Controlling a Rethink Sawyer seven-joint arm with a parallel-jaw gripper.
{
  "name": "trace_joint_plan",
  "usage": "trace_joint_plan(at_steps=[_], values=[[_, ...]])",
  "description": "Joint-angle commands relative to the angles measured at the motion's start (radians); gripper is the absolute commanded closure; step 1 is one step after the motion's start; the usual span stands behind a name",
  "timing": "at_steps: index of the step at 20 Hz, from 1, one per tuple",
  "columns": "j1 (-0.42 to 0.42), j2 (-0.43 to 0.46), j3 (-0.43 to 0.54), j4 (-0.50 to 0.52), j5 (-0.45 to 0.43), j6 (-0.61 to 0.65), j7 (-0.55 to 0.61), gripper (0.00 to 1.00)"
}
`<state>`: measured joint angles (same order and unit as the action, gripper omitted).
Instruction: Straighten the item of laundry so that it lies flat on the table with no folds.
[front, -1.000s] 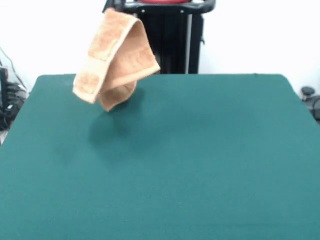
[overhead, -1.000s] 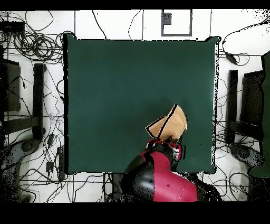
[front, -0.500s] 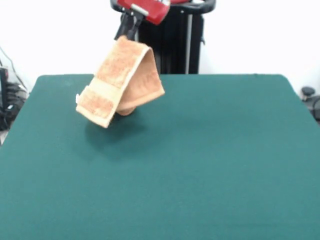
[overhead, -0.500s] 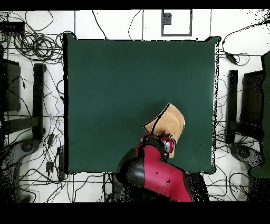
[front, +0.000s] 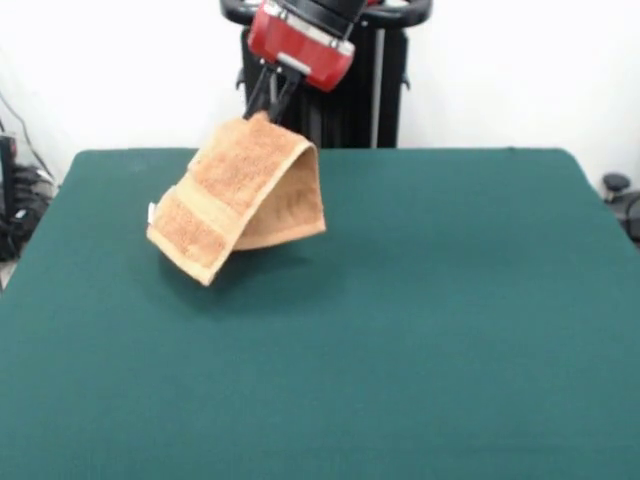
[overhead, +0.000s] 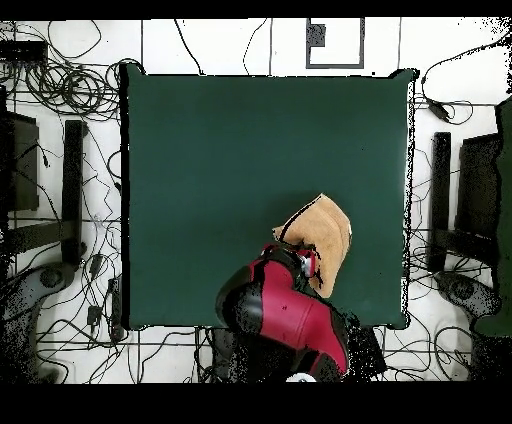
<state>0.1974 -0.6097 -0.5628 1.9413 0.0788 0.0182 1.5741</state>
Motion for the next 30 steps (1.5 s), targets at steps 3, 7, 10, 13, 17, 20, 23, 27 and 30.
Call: trace_joint_plan(at_steps=[3,7,10,13,17,20,23,27,30], values=[[0.087,0.082,0.085,-0.102,0.165,-0.021,0.289,1.00],[0.094,0.097,0.090,-0.135,0.212,-0.010,0.283,1.00],[0.106,0.128,0.082,-0.166,0.253,-0.011,0.282,1.00],[0.105,0.172,0.088,-0.200,0.291,-0.030,0.280,1.00],[0.107,0.233,0.089,-0.243,0.342,-0.051,0.280,1.00],[0.119,0.273,0.082,-0.261,0.387,-0.075,0.292,1.00],[0.135,0.311,0.070,-0.277,0.433,-0.094,0.299,1.00],[0.144,0.334,0.065,-0.290,0.473,-0.101,0.286,1.00],[0.152,0.336,0.056,-0.303,0.493,-0.076,0.267,1.00]])
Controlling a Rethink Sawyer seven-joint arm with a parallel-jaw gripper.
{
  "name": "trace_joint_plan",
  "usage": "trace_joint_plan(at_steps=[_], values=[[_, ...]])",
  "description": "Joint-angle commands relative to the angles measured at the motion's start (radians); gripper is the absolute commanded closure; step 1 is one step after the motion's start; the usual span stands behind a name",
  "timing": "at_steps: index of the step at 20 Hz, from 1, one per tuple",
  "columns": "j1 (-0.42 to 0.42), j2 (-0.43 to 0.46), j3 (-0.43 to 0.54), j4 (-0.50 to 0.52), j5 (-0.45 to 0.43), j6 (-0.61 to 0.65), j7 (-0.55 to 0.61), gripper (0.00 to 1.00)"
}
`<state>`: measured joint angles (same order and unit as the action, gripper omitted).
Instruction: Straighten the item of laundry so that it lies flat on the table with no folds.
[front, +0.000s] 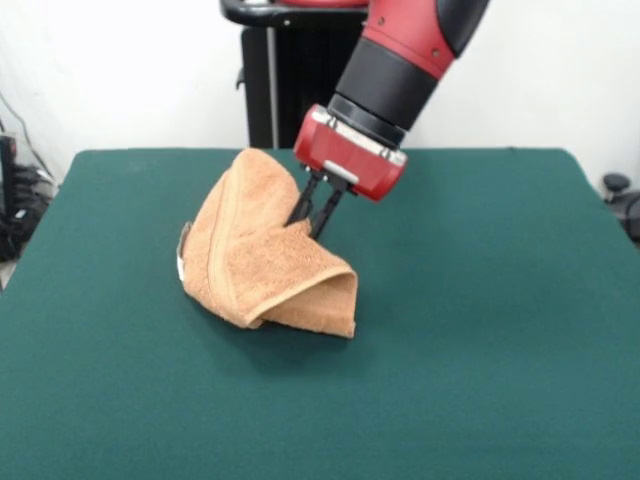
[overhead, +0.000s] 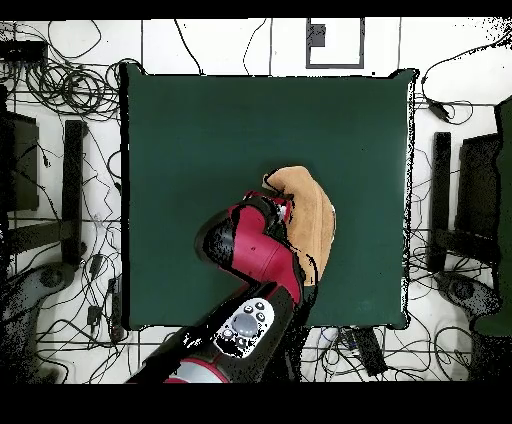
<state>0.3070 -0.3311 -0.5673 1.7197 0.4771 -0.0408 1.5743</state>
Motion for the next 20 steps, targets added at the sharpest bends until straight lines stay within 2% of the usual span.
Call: trace_joint_plan(at_steps=[1,20], values=[[0.045,0.060,0.060,-0.088,0.101,-0.012,0.263,1.00],[0.092,0.117,0.082,-0.135,0.214,0.036,0.268,1.00]])
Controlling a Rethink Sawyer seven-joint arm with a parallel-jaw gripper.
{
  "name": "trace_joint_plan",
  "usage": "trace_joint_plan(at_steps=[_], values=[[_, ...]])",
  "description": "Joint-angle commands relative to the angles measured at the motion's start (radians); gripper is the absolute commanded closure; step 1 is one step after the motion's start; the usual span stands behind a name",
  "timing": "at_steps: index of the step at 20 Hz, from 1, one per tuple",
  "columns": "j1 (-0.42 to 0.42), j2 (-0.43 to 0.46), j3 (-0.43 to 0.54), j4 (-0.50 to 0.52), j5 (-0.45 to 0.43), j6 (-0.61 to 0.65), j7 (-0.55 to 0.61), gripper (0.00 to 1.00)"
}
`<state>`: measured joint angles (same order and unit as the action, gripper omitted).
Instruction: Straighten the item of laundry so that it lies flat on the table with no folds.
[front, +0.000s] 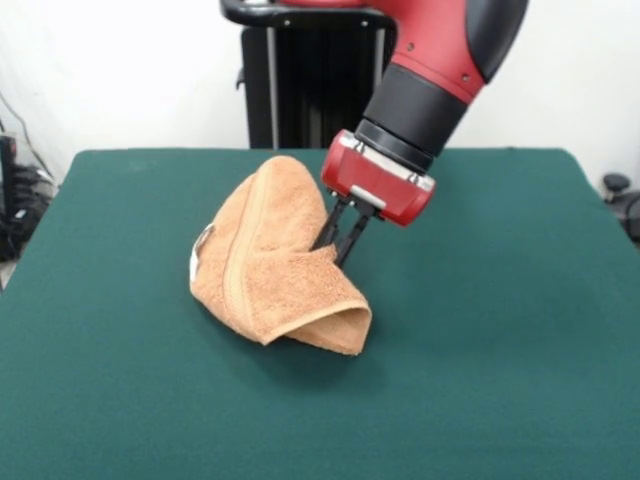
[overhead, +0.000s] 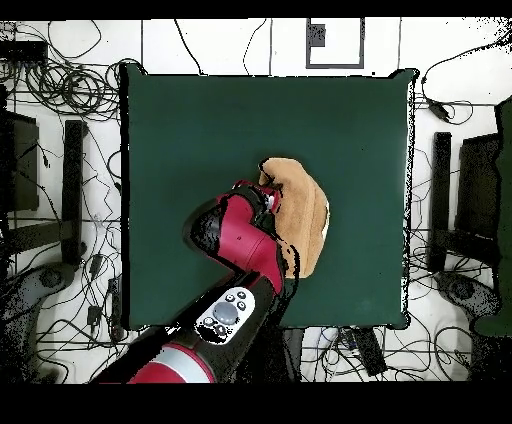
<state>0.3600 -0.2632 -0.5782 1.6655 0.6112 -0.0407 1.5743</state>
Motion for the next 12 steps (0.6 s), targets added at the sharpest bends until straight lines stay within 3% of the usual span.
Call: trace_joint_plan(at_steps=[1,2,3,12], values=[[0.042,0.054,0.087,-0.087,0.078,0.040,0.258,1.00],[0.039,0.052,0.092,-0.087,0.077,0.044,0.254,1.00],[0.037,0.051,0.096,-0.087,0.077,0.045,0.251,0.00],[0.069,0.069,0.077,-0.079,0.132,0.049,0.290,0.00]])
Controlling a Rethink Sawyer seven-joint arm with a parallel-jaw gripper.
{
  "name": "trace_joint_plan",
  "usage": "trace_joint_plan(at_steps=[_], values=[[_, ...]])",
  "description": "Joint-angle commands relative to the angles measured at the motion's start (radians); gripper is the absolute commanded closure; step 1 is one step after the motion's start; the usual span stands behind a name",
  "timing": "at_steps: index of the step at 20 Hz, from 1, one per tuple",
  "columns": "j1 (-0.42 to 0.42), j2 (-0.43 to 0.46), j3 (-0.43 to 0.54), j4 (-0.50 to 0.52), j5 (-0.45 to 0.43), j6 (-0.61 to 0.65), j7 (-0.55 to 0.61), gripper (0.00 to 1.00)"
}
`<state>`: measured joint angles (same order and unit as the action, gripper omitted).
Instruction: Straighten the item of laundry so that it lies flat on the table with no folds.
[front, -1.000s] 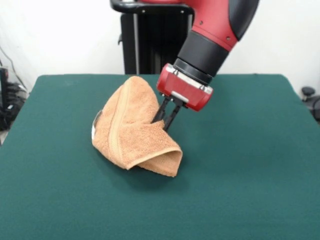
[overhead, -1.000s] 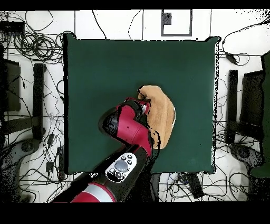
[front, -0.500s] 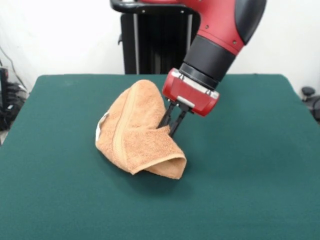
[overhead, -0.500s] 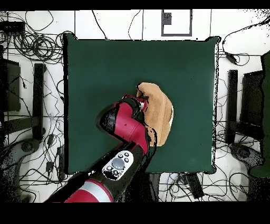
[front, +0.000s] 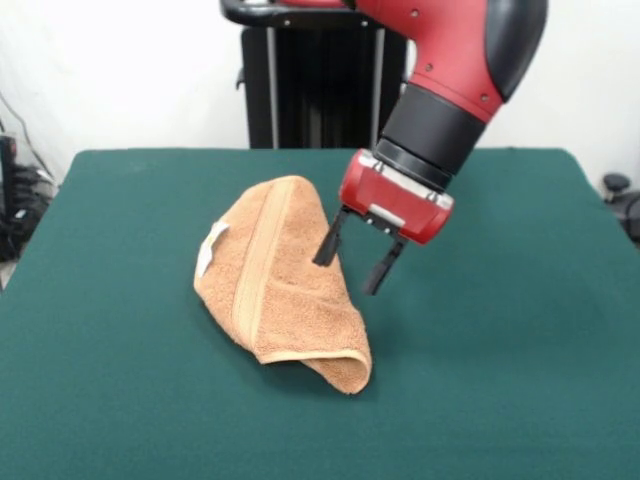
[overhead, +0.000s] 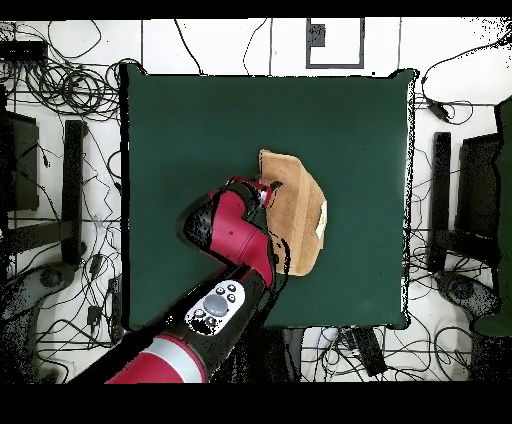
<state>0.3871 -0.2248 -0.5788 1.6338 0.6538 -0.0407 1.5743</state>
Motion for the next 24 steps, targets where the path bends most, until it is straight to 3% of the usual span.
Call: trace_joint_plan(at_steps=[1,5,11,19,24], values=[[0.046,0.028,0.075,-0.040,0.102,0.068,0.300,0.00],[0.039,-0.036,0.068,-0.009,0.082,0.147,0.270,0.00],[-0.049,-0.170,0.082,0.044,-0.037,0.212,0.143,0.00],[-0.174,-0.204,0.173,0.094,-0.173,0.122,0.104,0.00],[-0.193,-0.188,0.184,0.108,-0.230,0.091,0.136,0.00]])
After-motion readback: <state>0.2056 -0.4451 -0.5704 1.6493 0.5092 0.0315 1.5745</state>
